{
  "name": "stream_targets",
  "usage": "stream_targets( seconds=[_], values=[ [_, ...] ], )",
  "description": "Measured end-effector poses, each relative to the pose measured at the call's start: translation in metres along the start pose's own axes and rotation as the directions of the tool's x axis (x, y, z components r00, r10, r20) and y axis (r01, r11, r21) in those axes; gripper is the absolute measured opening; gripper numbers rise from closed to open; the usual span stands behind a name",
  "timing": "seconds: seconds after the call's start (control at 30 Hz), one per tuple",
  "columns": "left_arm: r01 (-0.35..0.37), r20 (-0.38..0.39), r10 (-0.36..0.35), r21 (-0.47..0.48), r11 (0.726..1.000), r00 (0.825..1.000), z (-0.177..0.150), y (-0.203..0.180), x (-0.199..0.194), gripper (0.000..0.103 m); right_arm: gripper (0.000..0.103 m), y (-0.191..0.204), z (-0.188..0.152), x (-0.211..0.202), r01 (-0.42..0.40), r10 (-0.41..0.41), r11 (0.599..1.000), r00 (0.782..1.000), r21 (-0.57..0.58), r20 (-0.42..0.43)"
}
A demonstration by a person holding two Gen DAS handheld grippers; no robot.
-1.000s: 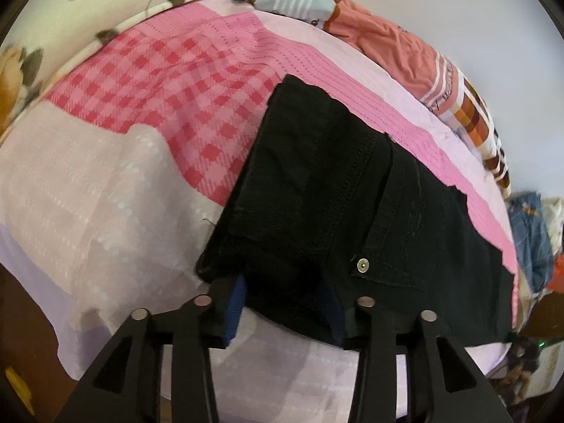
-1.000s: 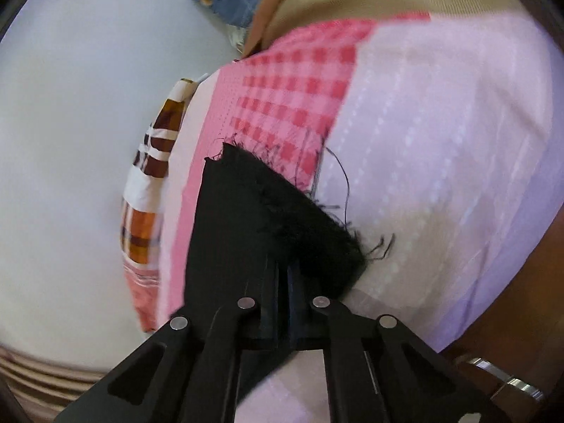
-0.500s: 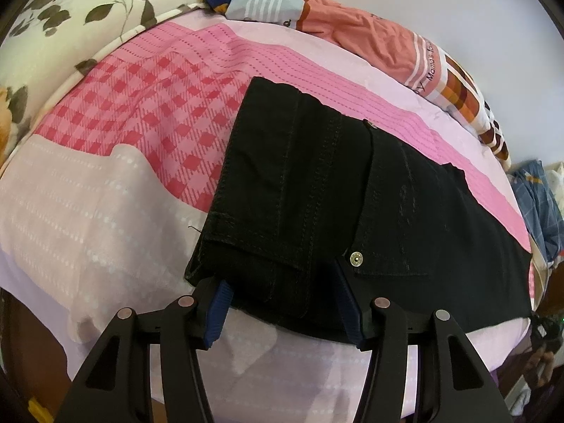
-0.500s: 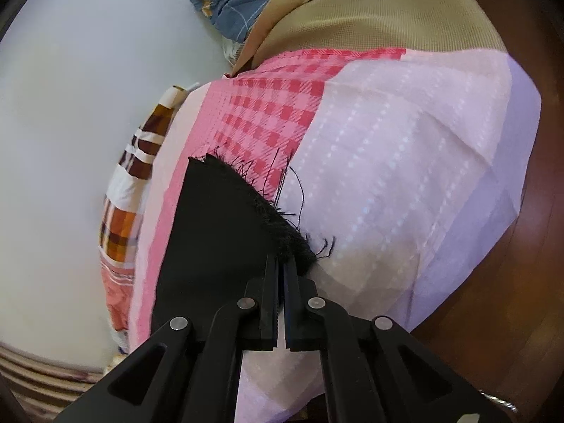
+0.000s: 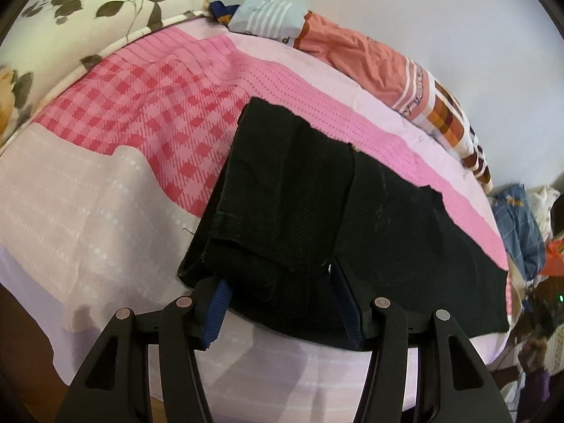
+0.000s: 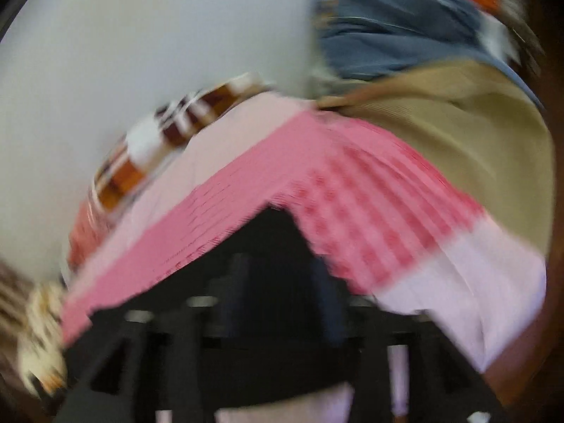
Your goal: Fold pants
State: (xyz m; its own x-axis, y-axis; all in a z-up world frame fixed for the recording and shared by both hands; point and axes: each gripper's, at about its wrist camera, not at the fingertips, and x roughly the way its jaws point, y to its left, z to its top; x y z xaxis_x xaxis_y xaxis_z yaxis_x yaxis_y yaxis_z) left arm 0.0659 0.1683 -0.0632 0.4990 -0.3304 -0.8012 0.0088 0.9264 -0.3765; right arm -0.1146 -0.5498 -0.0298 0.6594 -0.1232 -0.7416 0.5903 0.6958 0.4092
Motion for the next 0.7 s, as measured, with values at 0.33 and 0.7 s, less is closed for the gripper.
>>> stream_targets(
  seconds=[0.33, 0.7],
  values=[
    [-0.042, -0.001, 0.042, -0.001, 0.999, 0.999, -0.002, -0.019, -0.012, 0.056, 0.006, 0.035, 0.037, 0.098, 0.130, -0.173, 0.952, 0.976, -0.277, -0.135],
    [-0.059, -0.008, 0.059, -0.007, 0.998, 0.998, -0.001, -0.015, -0.001, 0.056, 0.007, -0.011, 0.031, 0.070, 0.244, -0.251, 0.957, 0.968, -0.154, -0.029]
  ],
)
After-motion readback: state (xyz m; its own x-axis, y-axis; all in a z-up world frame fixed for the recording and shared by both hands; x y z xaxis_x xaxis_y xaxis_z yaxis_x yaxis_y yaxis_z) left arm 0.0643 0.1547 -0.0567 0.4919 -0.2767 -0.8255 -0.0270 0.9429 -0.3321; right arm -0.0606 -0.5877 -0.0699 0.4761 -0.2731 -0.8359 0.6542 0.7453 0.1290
